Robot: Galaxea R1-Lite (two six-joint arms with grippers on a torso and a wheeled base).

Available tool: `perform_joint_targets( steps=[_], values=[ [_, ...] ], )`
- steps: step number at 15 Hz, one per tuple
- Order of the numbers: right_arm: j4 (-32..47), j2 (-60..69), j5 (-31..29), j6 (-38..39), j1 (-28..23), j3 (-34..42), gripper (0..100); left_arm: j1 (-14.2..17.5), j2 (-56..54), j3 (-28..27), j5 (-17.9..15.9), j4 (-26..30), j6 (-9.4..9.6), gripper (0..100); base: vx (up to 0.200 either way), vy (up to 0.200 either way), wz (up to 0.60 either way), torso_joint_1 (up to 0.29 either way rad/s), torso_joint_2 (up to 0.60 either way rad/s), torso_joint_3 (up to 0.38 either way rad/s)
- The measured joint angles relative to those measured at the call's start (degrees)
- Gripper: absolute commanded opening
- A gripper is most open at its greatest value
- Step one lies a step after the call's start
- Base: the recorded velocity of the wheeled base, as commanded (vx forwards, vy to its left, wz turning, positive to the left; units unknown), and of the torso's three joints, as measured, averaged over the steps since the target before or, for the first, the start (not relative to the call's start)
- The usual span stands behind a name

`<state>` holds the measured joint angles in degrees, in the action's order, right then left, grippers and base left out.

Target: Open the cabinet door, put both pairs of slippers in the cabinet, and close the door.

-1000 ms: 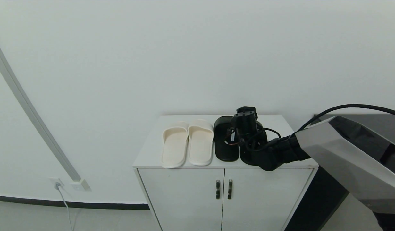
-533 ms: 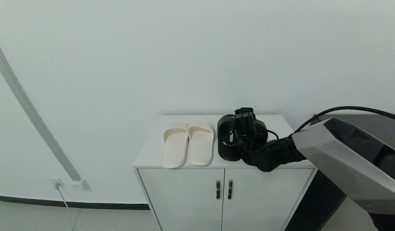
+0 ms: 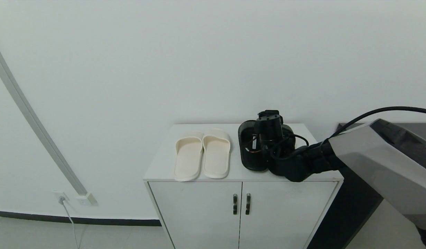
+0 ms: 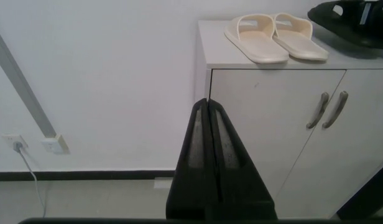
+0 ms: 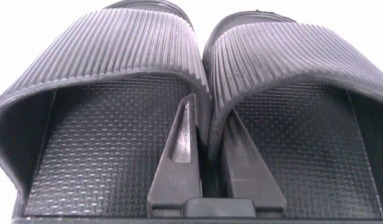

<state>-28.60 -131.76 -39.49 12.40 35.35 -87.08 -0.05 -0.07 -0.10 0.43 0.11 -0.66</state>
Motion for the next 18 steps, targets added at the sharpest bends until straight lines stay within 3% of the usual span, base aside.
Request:
perform_joint_targets(
  steps=[2,6,10,15,18],
  values=[
    [-2.49,3.54,1.56,-1.4,0.48,5.28,0,0.0,0.0,0.0,0.0,0.0,0.04,0,0.0,0.0,0.0,0.0,0.0,0.0],
    [-12.2,13.13,6.81,-6.83,3.12,23.05,0,0.02,0.0,0.0,0.0,0.0,0.22,0,0.0,0.0,0.0,0.0,0.0,0.0],
    [-13.9,24.83,19.7,-8.11,7.06,36.58,0,0.0,0.0,0.0,0.09,-0.01,0.17,0,0.0,0.0,0.0,0.0,0.0,0.0],
    [-5.5,36.56,31.2,-6.22,10.07,43.23,0,0.0,0.0,0.0,0.01,0.0,0.2,0,0.0,0.0,0.0,0.0,0.0,0.0],
    [-5.23,39.8,33.77,-5.47,10.37,44.28,0,0.0,0.0,0.0,0.0,-0.01,0.15,0,0.0,0.0,0.0,0.0,0.0,0.0]
  ],
)
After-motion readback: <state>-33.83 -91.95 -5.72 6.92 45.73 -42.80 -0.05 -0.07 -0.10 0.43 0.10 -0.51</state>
